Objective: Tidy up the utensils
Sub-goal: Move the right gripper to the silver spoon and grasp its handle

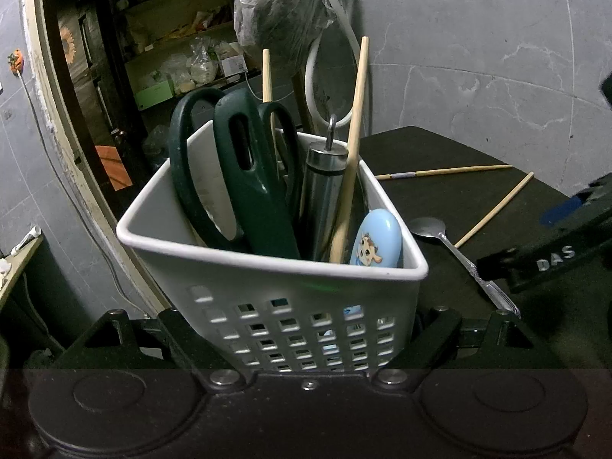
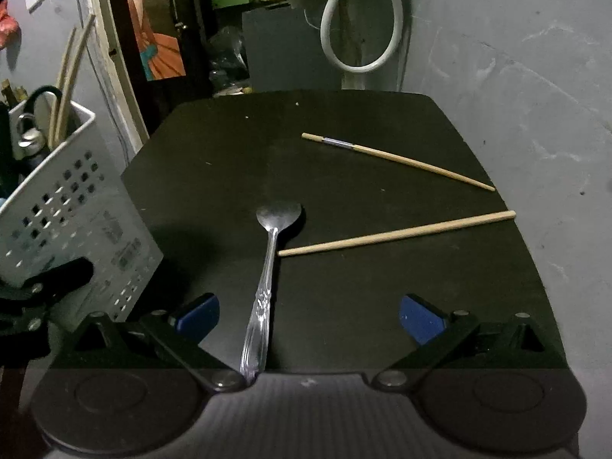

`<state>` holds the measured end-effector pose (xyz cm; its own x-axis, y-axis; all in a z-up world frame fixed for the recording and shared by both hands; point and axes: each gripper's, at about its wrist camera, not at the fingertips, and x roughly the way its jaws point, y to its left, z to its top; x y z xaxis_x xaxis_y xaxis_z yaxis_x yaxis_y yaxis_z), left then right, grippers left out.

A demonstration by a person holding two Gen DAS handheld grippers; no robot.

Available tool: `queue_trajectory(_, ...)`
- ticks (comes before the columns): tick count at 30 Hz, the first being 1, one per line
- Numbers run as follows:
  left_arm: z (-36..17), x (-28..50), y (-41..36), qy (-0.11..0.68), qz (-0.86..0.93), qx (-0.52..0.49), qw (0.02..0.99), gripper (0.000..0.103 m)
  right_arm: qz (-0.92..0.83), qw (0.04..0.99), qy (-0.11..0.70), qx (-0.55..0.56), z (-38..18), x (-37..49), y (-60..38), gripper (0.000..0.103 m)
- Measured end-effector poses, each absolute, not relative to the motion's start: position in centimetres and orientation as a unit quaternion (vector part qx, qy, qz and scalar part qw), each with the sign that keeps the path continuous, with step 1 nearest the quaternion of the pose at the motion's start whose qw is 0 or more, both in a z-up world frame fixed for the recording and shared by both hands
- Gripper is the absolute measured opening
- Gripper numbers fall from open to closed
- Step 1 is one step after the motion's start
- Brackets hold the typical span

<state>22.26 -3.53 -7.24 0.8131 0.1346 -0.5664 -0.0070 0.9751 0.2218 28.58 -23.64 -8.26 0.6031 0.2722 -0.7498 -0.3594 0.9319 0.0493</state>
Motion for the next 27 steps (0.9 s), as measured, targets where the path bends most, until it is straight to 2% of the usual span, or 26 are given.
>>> queue_trajectory(14, -7.2, 22.2, -3.5, 0.303, 0.037, 0.105, 0.946, 0.089, 0.195, 0.890, 0.403, -0.089, -9.7, 30.5, -20.7, 0.101)
queue_trajectory(23, -7.2, 22.1, -3.4, 0.303, 0.037, 0.105, 0.946, 0.090, 0.205, 0.890, 0.398, -0.084, -10.8, 29.8, -21.4, 0.067)
queue_trajectory(25, -7.2, 22.1, -3.4, 0.303, 0.037, 0.105, 0.946, 0.090, 0.206, 0.892, 0.394, -0.083, -10.6, 29.3, -21.8, 0.046)
queue_trajectory(26, -7.2, 22.1, -3.4, 0.303, 0.037, 0.105, 0.946, 0.090, 0.208, 0.892, 0.393, -0.082, -10.5, 29.1, -22.0, 0.041)
queue_trajectory(27, -7.2, 22.1, -3.4, 0.303, 0.037, 0.105, 0.946, 0.090, 0.208, 0.891, 0.394, -0.082, -10.5, 28.9, -22.2, 0.029)
